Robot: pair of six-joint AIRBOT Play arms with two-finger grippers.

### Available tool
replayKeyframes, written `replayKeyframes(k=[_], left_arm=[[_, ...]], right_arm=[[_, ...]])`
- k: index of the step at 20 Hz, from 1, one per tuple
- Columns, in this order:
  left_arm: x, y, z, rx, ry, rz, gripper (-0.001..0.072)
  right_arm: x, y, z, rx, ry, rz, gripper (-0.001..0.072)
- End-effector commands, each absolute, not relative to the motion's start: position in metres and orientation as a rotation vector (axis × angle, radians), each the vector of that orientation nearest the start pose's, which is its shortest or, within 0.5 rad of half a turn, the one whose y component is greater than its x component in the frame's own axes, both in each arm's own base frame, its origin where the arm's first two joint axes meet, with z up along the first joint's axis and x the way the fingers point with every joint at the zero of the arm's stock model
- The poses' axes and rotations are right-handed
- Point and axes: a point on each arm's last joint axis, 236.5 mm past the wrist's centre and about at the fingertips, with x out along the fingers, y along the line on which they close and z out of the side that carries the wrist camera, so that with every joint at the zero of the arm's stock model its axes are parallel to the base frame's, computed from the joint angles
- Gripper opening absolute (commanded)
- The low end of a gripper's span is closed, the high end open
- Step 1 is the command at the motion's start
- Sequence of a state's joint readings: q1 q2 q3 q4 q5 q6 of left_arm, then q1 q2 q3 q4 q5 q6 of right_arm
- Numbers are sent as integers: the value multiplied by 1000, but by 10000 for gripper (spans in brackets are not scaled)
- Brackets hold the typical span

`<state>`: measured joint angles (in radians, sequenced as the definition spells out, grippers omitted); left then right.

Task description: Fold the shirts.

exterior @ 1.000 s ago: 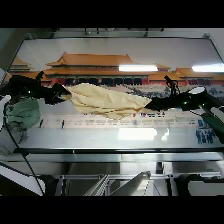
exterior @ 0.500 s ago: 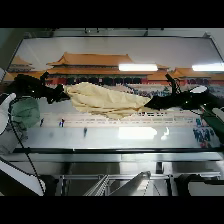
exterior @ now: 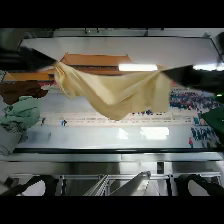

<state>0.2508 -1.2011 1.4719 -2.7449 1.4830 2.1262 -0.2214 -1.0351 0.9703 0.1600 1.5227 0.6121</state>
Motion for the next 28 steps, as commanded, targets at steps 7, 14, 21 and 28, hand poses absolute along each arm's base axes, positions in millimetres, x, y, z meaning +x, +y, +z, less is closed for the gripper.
replayKeyframes(k=[7, 14, 21, 28], left_arm=[[185, -109, 504, 230, -182, -316, 23], [340, -54, 322, -312, 336, -653, 24], [491, -159, 6, -702, 1001, -775, 488], [508, -141, 22, -988, 1196, -1001, 710]], right_arm=[[175, 131, 450, 180, -357, 644, 15], [316, 97, 266, 584, 257, 730, 16], [450, 65, -13, 734, 709, 410, 257], [453, -6, -12, 891, 823, 418, 389]])
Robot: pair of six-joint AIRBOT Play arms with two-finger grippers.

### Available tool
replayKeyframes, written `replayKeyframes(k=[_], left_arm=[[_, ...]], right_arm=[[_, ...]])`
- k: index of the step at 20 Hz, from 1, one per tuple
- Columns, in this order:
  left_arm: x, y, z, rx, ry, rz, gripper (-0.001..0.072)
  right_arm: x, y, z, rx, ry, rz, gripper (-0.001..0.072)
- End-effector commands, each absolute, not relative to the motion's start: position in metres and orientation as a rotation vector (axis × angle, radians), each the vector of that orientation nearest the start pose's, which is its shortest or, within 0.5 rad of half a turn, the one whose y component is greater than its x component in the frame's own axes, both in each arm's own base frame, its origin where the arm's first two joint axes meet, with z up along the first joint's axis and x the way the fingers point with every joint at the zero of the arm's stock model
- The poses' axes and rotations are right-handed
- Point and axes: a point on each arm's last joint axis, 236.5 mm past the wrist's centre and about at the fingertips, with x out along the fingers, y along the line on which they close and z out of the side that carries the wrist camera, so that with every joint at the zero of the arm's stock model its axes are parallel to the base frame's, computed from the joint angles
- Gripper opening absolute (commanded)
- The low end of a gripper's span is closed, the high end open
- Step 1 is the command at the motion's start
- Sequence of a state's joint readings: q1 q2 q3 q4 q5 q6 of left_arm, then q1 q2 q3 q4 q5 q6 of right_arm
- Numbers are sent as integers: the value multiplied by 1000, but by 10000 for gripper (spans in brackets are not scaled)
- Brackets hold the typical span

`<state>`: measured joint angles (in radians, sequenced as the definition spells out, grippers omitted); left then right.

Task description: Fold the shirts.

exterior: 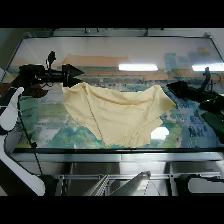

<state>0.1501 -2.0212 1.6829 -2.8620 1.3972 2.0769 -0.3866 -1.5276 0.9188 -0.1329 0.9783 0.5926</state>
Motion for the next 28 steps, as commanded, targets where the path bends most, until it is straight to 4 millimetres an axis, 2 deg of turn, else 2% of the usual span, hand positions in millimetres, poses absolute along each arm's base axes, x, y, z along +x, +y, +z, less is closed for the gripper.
replayKeyframes(k=[1, 2, 4, 5, 8, 12, 14, 17, 19, 20, 22, 25, 27, 28], left_arm=[[501, -135, 33, -949, 1213, -1011, 710], [493, -129, 37, -904, 1243, -997, 710], [473, -115, 31, -793, 1332, -916, 709], [461, -107, 24, -738, 1376, -870, 709], [415, -79, -6, -630, 1521, -706, 710], [361, -66, -42, -691, 1620, -555, 709], [345, -68, -61, -737, 1633, -498, 690], [337, -68, -95, -816, 1644, -360, 691], [336, -71, -112, -838, 1649, -327, 691], [334, -75, -117, -840, 1662, -327, 691], [334, -96, -123, -871, 1682, -359, 691], [353, -125, -125, -911, 1642, -416, 554], [363, -136, -124, -879, 1641, -448, 553], [368, -141, -123, -870, 1644, -455, 384]], right_arm=[[439, -12, -12, 888, 884, 406, 389], [424, -13, -17, 868, 954, 393, 389], [395, -8, -33, 827, 1098, 378, 380], [386, -4, -38, 836, 1131, 375, 359], [364, 6, -60, 906, 1202, 347, 362], [330, 35, -80, 967, 1296, 377, 364], [320, 54, -81, 948, 1332, 415, 364], [316, 82, -73, 892, 1350, 482, 365], [319, 101, -62, 885, 1334, 531, 365], [319, 109, -56, 876, 1327, 552, 364], [319, 120, -51, 847, 1320, 575, 365], [318, 123, -48, 850, 1318, 583, 365], [315, 124, -46, 861, 1330, 588, 366], [315, 124, -47, 864, 1335, 582, 367]])
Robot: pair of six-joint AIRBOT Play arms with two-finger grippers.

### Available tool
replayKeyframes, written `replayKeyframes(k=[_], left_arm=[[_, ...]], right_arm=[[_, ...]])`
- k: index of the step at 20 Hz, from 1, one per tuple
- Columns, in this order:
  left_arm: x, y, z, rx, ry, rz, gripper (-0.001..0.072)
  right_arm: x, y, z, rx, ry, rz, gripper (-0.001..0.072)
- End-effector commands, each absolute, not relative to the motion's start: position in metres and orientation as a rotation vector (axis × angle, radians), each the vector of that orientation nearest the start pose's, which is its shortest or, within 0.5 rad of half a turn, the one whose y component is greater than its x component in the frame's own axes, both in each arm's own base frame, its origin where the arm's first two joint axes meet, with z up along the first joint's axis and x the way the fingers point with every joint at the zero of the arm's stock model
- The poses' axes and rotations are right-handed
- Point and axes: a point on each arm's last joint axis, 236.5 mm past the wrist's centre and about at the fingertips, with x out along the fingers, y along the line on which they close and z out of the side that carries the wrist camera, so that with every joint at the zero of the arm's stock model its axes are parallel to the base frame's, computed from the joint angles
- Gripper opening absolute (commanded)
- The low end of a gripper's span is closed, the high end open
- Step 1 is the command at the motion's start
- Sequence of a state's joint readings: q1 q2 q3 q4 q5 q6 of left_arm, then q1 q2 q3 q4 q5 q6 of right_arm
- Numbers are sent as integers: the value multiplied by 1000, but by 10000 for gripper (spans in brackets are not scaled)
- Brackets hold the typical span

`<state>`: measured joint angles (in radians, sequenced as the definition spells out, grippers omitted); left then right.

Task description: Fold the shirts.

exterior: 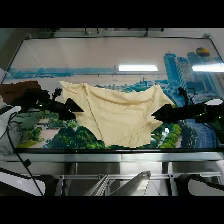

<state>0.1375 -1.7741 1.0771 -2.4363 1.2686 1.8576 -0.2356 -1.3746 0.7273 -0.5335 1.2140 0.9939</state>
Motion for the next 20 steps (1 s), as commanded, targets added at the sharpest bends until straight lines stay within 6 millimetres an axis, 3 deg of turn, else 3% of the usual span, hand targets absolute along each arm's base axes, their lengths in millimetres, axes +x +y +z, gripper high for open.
replayKeyframes(k=[1, 2, 5, 6, 8, 10, 17, 18, 19, 20], left_arm=[[371, -144, -123, -857, 1644, -467, 97], [374, -148, -122, -846, 1642, -477, 11], [377, -150, -122, -836, 1637, -485, 12], [377, -149, -122, -834, 1638, -484, 12], [375, -146, -122, -836, 1646, -483, 12], [371, -145, -119, -846, 1662, -494, 12], [368, -119, -111, -919, 1672, -489, 12], [369, -118, -112, -921, 1669, -487, 13], [369, -117, -112, -921, 1668, -487, 12], [369, -116, -112, -923, 1667, -486, 12]], right_arm=[[315, 124, -47, 868, 1338, 580, 370], [315, 124, -48, 870, 1339, 575, 377], [316, 120, -59, 864, 1354, 522, 404], [311, 119, -65, 864, 1389, 500, 507], [303, 113, -80, 820, 1441, 469, 538], [313, 96, -89, 800, 1405, 400, 462], [357, -14, -79, 930, 1178, 141, 466], [360, -25, -83, 934, 1158, 106, 483], [362, -30, -87, 934, 1152, 85, 598], [365, -30, -92, 939, 1150, 73, 623]])
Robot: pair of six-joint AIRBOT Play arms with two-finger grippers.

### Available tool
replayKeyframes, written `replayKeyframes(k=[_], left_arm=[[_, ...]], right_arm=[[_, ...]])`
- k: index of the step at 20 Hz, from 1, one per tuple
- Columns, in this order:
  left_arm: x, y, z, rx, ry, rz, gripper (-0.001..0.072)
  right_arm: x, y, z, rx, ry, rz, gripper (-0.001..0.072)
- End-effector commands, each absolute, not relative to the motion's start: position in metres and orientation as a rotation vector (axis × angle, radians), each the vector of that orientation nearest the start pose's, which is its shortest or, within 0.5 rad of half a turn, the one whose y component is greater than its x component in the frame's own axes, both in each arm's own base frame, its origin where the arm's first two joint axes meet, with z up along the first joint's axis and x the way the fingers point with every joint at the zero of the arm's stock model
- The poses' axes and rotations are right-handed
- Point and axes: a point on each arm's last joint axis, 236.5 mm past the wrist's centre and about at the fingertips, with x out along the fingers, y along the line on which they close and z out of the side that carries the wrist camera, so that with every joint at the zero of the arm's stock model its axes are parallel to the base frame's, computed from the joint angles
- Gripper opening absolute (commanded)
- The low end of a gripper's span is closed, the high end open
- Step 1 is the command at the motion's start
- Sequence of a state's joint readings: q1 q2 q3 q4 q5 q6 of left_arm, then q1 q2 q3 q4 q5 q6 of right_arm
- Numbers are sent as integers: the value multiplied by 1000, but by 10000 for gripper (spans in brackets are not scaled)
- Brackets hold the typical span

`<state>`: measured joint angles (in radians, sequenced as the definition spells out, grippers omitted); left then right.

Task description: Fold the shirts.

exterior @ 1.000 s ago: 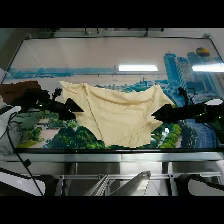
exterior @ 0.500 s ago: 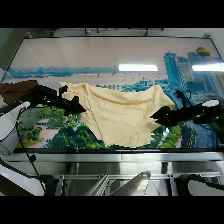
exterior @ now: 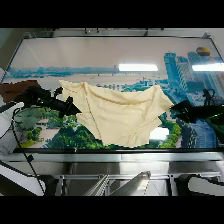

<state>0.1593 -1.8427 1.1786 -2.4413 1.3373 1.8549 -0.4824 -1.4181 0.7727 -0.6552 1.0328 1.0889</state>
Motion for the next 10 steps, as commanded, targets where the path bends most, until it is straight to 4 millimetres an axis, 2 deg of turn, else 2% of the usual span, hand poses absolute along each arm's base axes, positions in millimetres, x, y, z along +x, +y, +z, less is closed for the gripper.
replayKeyframes(k=[1, 4, 7, 8, 10], left_arm=[[369, -116, -112, -923, 1666, -486, 12], [370, -116, -112, -922, 1665, -485, 12], [370, -116, -112, -922, 1665, -485, 13], [370, -116, -112, -922, 1664, -486, 13], [370, -116, -112, -914, 1659, -493, 13]], right_arm=[[368, -26, -98, 951, 1154, 70, 624], [383, -3, -109, 996, 1142, 104, 622], [407, 26, -106, 1037, 1109, 167, 619], [413, 36, -105, 1035, 1110, 190, 562], [422, 58, -99, 1005, 1124, 253, 229]])
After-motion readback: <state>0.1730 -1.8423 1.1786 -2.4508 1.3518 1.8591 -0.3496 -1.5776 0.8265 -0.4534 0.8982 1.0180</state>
